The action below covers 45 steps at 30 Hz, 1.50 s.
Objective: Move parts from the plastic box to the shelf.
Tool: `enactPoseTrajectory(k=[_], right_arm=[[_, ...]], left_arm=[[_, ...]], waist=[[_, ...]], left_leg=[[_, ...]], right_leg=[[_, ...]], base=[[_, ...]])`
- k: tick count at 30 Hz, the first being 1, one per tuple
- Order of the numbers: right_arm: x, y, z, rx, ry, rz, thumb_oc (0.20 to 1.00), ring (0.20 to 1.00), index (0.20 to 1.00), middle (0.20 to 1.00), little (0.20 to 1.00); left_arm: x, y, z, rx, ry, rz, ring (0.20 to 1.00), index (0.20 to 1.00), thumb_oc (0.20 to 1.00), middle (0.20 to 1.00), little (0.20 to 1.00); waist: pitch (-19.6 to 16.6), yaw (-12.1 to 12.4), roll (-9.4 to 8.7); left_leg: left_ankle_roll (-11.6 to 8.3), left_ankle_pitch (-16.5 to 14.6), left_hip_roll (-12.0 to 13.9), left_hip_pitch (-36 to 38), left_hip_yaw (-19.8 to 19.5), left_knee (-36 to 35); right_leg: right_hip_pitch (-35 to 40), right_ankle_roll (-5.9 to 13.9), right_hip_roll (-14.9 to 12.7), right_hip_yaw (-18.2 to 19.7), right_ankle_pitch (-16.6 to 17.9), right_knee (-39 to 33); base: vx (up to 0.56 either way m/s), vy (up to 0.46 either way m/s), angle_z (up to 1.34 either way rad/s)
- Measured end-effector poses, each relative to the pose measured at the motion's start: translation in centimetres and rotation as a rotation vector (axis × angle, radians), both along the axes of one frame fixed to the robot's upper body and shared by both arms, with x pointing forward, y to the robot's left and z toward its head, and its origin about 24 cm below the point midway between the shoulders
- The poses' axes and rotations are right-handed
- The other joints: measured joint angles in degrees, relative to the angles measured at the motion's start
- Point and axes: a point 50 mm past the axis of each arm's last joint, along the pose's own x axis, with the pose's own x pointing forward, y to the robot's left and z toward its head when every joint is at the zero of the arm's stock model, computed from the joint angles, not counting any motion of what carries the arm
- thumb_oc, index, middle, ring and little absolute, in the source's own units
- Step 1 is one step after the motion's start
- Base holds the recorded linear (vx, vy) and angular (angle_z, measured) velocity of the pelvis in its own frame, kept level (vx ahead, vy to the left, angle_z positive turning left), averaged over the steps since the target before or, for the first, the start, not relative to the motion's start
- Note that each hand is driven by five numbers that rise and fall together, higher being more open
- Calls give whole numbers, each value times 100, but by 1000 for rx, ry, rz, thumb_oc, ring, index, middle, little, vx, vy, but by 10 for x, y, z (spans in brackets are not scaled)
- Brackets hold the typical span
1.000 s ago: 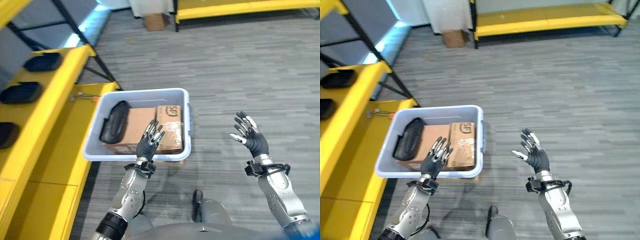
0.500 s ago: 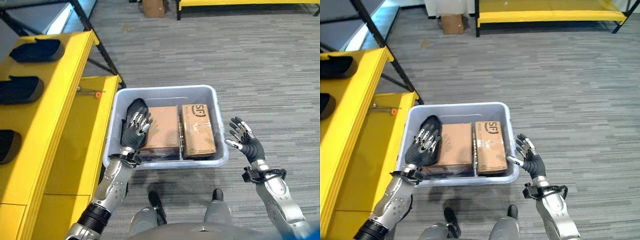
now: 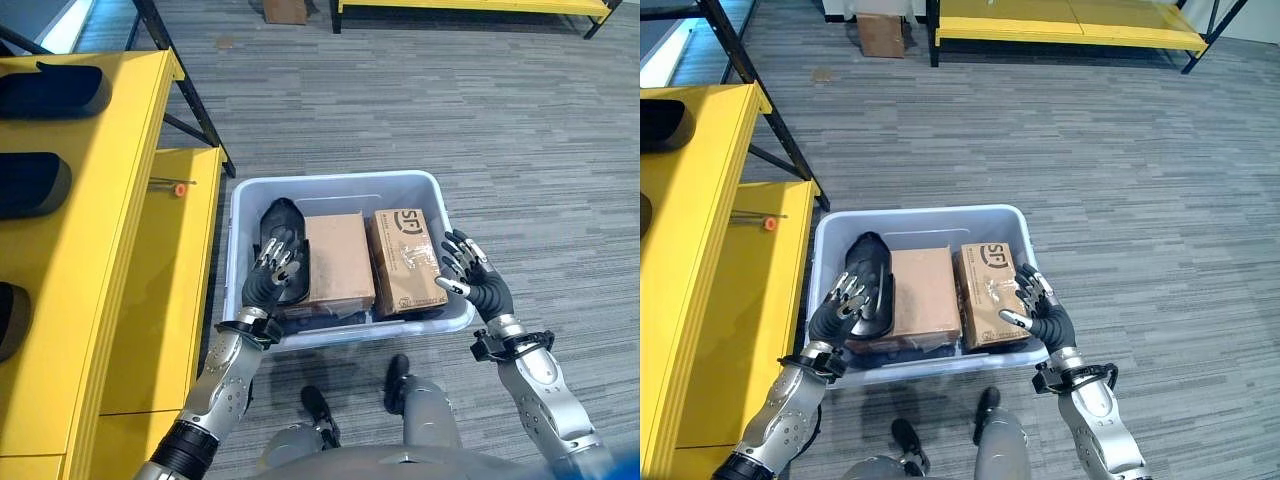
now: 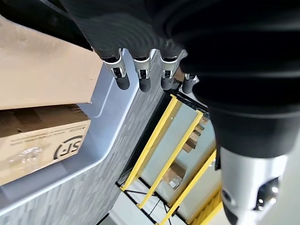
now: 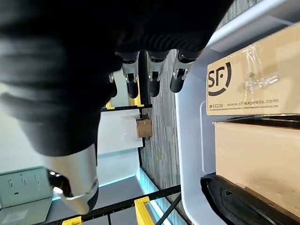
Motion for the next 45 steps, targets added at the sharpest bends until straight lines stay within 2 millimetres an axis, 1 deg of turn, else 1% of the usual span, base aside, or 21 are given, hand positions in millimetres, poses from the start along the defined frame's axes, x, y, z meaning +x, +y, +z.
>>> enactPoseTrajectory(k=[1, 3, 5, 6, 7, 8, 9, 10, 13, 14, 15, 16, 18, 20, 23, 26, 28, 31, 36, 41, 45], right_arm=[[0, 0, 0, -2, 0, 0, 1000, 1000, 1000, 1000, 1000], [2, 1, 4, 5, -13, 8, 1000, 1000, 1000, 1000, 1000], [2, -2, 6, 12, -17, -1, 1000, 1000, 1000, 1000, 1000], [2, -3, 3, 21, -6, -7, 1000, 1000, 1000, 1000, 1000], [-1, -4, -3, 24, 24, -9, 1000, 1000, 1000, 1000, 1000], [-1, -6, -1, 9, 20, -5, 1000, 1000, 1000, 1000, 1000], [-1, -9, 1, -7, 15, -2, 1000, 1000, 1000, 1000, 1000], [1, -11, 3, -14, 8, -2, 1000, 1000, 1000, 1000, 1000], [2, -10, 1, 4, 11, -25, 1000, 1000, 1000, 1000, 1000], [2, -13, -3, 4, 26, -44, 1000, 1000, 1000, 1000, 1000], [0, -17, -7, 0, 42, -64, 1000, 1000, 1000, 1000, 1000], [-4, -22, -7, -3, 47, -83, 1000, 1000, 1000, 1000, 1000], [-10, -36, -6, -34, 52, -121, 1000, 1000, 1000, 1000, 1000], [-13, -42, 0, -70, 41, -117, 1000, 1000, 1000, 1000, 1000], [-14, -32, -3, -45, 51, -89, 1000, 1000, 1000, 1000, 1000], [-15, -23, -8, -30, 66, -57, 1000, 1000, 1000, 1000, 1000], [-17, -18, -11, 6, 72, -63, 1000, 1000, 1000, 1000, 1000], [-13, -16, -8, 13, 56, -60, 1000, 1000, 1000, 1000, 1000], [-12, -19, -6, -9, 52, -52, 1000, 1000, 1000, 1000, 1000], [-1, 4, -1, 5, 21, 45, 1000, 1000, 1000, 1000, 1000], [7, 10, 11, 11, -35, 65, 1000, 1000, 1000, 1000, 1000]], left_arm=[[0, -1, 0, -6, 1, 0, 1000, 1000, 1000, 1000, 1000], [-10, -3, -5, -35, 19, 13, 1000, 1000, 1000, 1000, 1000], [-15, -4, -8, -43, 31, 6, 1000, 1000, 1000, 1000, 1000], [-13, -5, -8, -43, 24, -5, 1000, 1000, 1000, 1000, 1000], [-7, -7, -5, -44, 11, -12, 1000, 1000, 1000, 1000, 1000], [-7, -12, -4, -61, 9, -18, 1000, 1000, 1000, 1000, 1000], [-9, -15, -6, -65, 16, -31, 1000, 1000, 1000, 1000, 1000], [-9, -16, -7, -66, 20, -37, 1000, 1000, 1000, 1000, 1000], [-5, -19, -5, -67, 13, -51, 1000, 1000, 1000, 1000, 1000], [2, -20, -4, -62, 8, -56, 1000, 1000, 1000, 1000, 1000], [5, -22, -5, -55, 11, -65, 1000, 1000, 1000, 1000, 1000], [7, -24, -3, -63, 3, -69, 1000, 1000, 1000, 1000, 1000], [6, -32, -4, -72, 5, -96, 1000, 1000, 1000, 1000, 1000], [4, -33, -5, -87, 9, -89, 1000, 1000, 1000, 1000, 1000], [2, -26, -4, -73, 6, -74, 1000, 1000, 1000, 1000, 1000], [1, -19, -4, -39, 5, -74, 1000, 1000, 1000, 1000, 1000], [-1, -9, -5, -1, 15, -63, 1000, 1000, 1000, 1000, 1000], [-3, -4, -6, 30, 12, -47, 1000, 1000, 1000, 1000, 1000], [3, -6, 3, 92, -36, -53, 1000, 1000, 1000, 1000, 1000], [29, 7, 37, 285, -199, 42, 1000, 1000, 1000, 1000, 1000], [44, 10, 54, 385, -271, 130, 1000, 1000, 1000, 1000, 1000]], waist=[[-10, -1, 15], [-124, 80, 136], [-201, 109, 206], [-225, 144, 150], [-218, 217, -108], [-181, 292, -213], [-188, 268, -177], [-192, 192, -105], [-181, -48, -28], [-177, -129, -33], [-150, -146, -30], [-150, -158, 52], [-159, -270, 483], [-195, -273, 955], [-211, -195, 804], [-224, -105, 470], [-325, -42, 237], [-342, 54, 165], [-234, 15, 107], [238, -31, -231], [467, -64, -281]], left_leg=[[-18, 11, 14, 6, -15, 9], [-167, 72, 205, 140, -21, 41], [-267, 126, 317, 205, -34, 90], [-382, 69, 431, -16, -85, 567], [-575, 173, 630, -710, -316, 1957], [-910, 301, 817, -1215, -771, 2884], [-968, 261, 869, -1271, -1087, 2766], [-970, 262, 1021, -1094, -1210, 2123], [-1150, 574, 1858, -550, -1127, 387], [-1157, 614, 2124, -496, -993, 307], [-1173, 630, 2228, -450, -870, 339], [-1178, 630, 2144, -372, -879, 309], [-1177, 632, 1697, -175, -781, 77], [-889, 586, 1186, 32, -439, -149], [-662, 329, 720, 46, -277, -151], [-509, 279, 361, -7, -266, -111], [-454, 245, 241, -4, -305, -110], [-452, 245, 236, 9, -353, -109], [-521, 290, 413, -326, -325, -109], [-694, 466, 670, -734, -116, -111], [-780, 525, 878, -804, 84, -109]], right_leg=[[37, -36, 43, 22, 16, -70], [482, -193, 342, -1, 163, -748], [647, -269, 488, 4, 204, -912], [668, -330, 489, -11, 135, -936], [657, -507, 356, -33, 167, -923], [653, -676, 309, -56, 170, -919], [658, -608, 377, -52, 122, -957], [657, -569, 480, -17, 81, -967], [545, -607, 679, 57, -67, -865], [438, -540, 683, -13, -133, -777], [388, -474, 614, 28, -75, -724], [369, -412, 567, 46, -26, -714], [406, -357, 470, 9, 28, -730], [397, -276, 428, 39, 125, -673], [228, -90, -100, 192, 147, -418], [150, 55, -564, 245, 237, -308], [170, 184, -703, 326, 258, -363], [435, 336, -649, 290, 403, -769], [253, 255, -418, 249, 626, -1146], [-290, 147, -139, 368, 714, -1155], [-508, 29, 118, 506, 803, -1152]], base=[[103, -150, 5], [69, -179, -10], [-4, -251, -5], [-152, -221, 19], [-151, -111, 16], [-102, 32, 6], [78, 170, -16], [105, 220, -17], [149, 317, -16], [91, 294, -13], [141, 397, -17], [183, 370, -16], [138, 286, 5], [101, 264, 3], [80, 168, -4], [66, 87, 15], [80, 48, 14], [21, -27, 4], [-74, -84, -6], [-53, -87, -23], [-78, -69, -32]])
